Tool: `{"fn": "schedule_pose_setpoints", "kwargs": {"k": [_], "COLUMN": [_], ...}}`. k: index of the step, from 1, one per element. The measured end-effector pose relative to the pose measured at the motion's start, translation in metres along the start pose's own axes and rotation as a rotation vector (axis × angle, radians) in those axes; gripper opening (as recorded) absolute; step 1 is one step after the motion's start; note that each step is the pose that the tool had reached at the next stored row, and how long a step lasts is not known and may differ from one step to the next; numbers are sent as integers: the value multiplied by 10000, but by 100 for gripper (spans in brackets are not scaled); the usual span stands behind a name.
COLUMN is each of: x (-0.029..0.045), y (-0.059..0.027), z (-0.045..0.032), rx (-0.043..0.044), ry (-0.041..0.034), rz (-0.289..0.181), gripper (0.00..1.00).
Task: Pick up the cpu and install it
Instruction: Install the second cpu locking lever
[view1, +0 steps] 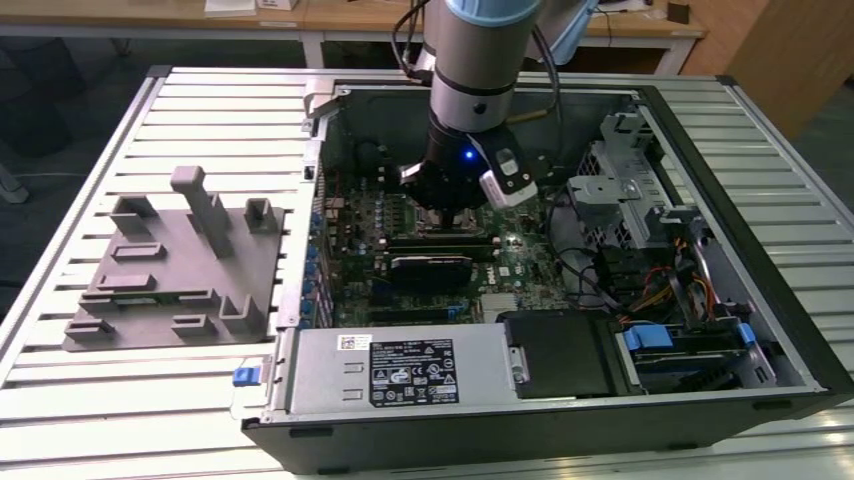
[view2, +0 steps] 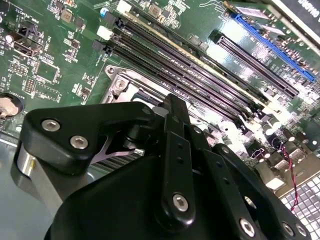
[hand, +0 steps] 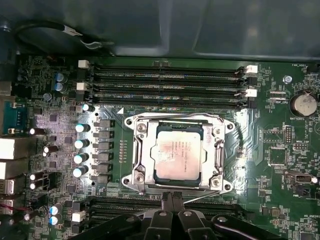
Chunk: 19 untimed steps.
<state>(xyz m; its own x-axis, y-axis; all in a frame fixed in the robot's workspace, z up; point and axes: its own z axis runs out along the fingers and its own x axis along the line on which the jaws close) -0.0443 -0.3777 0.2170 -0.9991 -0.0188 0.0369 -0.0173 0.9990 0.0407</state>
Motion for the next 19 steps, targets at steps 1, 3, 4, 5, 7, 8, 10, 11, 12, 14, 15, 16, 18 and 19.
{"fn": "schedule_pose_setpoints", "kwargs": {"k": [1,3,4,5,7,8,10,11,12,14,15,16,18,19], "x": [6,26,40,56,83,87,92,94,97,107,114,122,134,139], "y": [-3,-12,-17,-24,-47,-65,-100,-112,-119,-129,-132,-134,-135,-135], "z": [0,0,1,1,1,1,3,5,8,17,23,30,45,52], "rx": [-1,-2,-4,-7,-20,-36,-109,-156,-198,-263,-287,-307,-333,-343], "ry": [0,1,0,1,1,1,-1,-2,-2,-3,-4,-5,-6,-5], "rz": [1,0,0,-1,-1,-3,-4,-7,-8,-8,-10,-11,-13,-12], "gripper": [11,11,11,11,11,11,11,11,11,11,11,11,11,11]}}
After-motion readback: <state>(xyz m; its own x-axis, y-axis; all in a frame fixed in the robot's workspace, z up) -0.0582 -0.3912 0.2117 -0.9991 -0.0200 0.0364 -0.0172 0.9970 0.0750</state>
